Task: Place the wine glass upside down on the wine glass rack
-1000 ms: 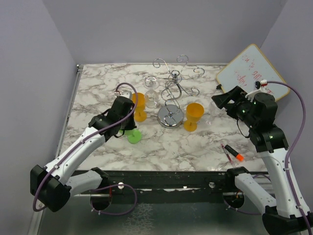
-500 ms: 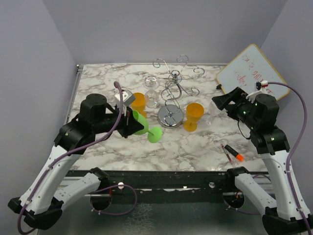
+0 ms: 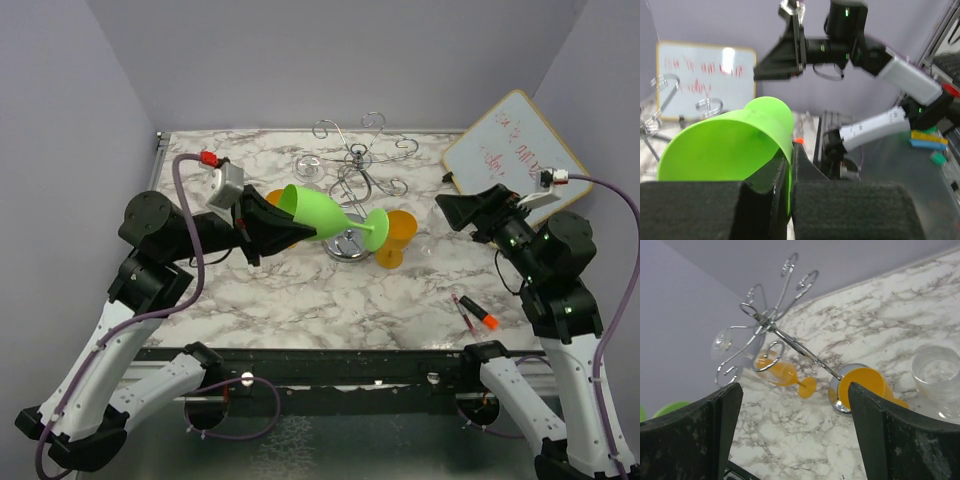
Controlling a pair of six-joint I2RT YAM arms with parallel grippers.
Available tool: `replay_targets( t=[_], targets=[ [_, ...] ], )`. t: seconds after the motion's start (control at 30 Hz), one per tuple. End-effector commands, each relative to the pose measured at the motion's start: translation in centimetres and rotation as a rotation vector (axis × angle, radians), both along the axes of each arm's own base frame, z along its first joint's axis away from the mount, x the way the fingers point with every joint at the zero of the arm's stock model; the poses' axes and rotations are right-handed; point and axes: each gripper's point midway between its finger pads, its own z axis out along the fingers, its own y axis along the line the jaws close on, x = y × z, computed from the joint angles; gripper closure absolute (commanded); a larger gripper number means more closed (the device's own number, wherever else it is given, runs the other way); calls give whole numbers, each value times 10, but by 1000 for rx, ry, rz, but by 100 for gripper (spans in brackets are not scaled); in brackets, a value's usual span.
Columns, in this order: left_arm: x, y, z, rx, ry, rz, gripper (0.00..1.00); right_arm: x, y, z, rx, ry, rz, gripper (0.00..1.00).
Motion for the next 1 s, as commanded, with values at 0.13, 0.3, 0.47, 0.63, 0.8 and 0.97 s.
replay_targets(
  t=[0.13,0.3,0.47,0.63,0.8,0.97],
  targets=[
    [42,1,116,-420,-160,157,100,-25,15,60,81,-296,113,3],
    [71,-14,135,-557,-136,162,100,-38,32,83,204,-390,227,2],
    [89,-50,143,-620,-143,151,100,-39,42,94,333,-411,311,2],
    [83,-93,149,-652,-187,141,100,-37,39,117,441,-447,305,3],
    [74,-116,149,-719,-200,101,100,-30,24,138,555,-450,219,5],
    [72,-132,142,-753,-200,84,100,-33,8,151,731,-460,170,13]
  ],
)
